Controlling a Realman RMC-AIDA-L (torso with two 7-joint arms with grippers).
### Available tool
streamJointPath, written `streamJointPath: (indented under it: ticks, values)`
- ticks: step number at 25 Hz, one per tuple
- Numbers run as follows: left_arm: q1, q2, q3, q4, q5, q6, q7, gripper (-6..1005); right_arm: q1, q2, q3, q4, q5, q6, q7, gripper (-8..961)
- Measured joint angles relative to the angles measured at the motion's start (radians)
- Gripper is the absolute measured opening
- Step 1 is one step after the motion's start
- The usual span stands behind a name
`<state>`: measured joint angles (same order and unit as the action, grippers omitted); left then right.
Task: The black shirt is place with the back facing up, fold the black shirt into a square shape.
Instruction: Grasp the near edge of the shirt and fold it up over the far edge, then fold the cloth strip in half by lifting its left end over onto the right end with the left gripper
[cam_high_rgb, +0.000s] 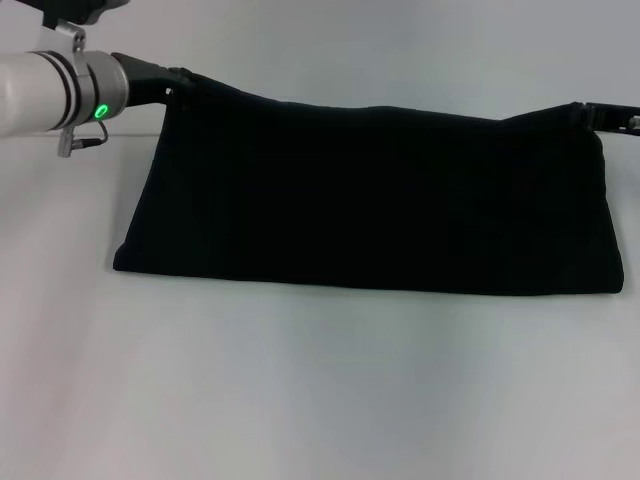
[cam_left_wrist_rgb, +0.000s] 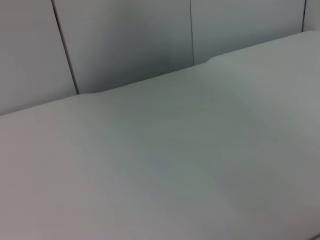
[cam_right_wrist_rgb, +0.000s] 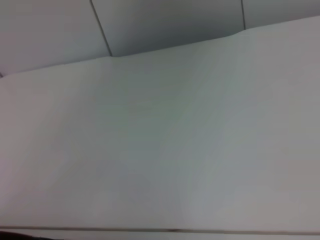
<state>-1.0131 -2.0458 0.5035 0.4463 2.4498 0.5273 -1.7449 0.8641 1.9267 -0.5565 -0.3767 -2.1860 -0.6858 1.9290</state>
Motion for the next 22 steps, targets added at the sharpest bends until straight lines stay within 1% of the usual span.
streamJointPath:
  ticks: [2, 5, 6, 8, 11, 13, 14, 16, 17, 18, 20, 22]
  values:
    - [-0.002, -0.013, 0.030, -0.002, -0.001, -0.039, 0.003, 27, 0.001, 0.001, -0.004, 0.001, 0.000, 0.000, 0.000, 109]
    - [-0.003, -0.041, 0.084, -0.003, -0.002, -0.121, 0.005, 27, 0.002, 0.003, -0.010, 0.000, 0.000, 0.001, -0.002, 113]
    - [-0.003, -0.046, 0.104, -0.005, -0.002, -0.142, 0.005, 27, 0.002, 0.006, -0.011, -0.002, 0.000, 0.005, -0.003, 115]
    - [-0.004, -0.050, 0.133, -0.013, -0.010, -0.175, 0.003, 90, -0.001, 0.012, -0.011, -0.007, 0.000, 0.021, -0.004, 118]
    - [-0.004, -0.051, 0.133, -0.009, -0.052, -0.202, -0.001, 185, -0.005, 0.015, -0.005, -0.014, 0.000, 0.054, -0.004, 273]
    - [0.005, -0.045, 0.129, 0.002, -0.106, -0.208, -0.002, 290, -0.008, 0.014, -0.003, -0.023, 0.001, 0.062, -0.004, 376]
    - [0.012, -0.041, 0.127, 0.010, -0.135, -0.206, -0.003, 343, -0.010, 0.012, -0.002, -0.031, 0.001, 0.056, -0.002, 396]
    - [0.041, -0.035, 0.127, 0.045, -0.207, -0.163, -0.013, 448, -0.017, 0.003, 0.003, -0.049, 0.004, 0.005, 0.004, 435]
    - [0.055, -0.034, 0.127, 0.064, -0.226, -0.130, -0.028, 482, -0.021, -0.002, 0.007, -0.057, 0.008, -0.028, 0.006, 455]
    - [0.076, -0.032, 0.127, 0.096, -0.244, -0.071, -0.054, 517, -0.030, -0.008, 0.011, -0.068, 0.016, -0.081, 0.006, 474]
    - [0.122, -0.031, 0.126, 0.165, -0.258, 0.082, -0.137, 586, -0.053, -0.018, 0.017, -0.093, 0.047, -0.189, 0.007, 513]
    - [0.171, -0.032, 0.127, 0.233, -0.261, 0.263, -0.223, 655, -0.079, -0.025, 0.017, -0.114, 0.086, -0.290, 0.007, 553]
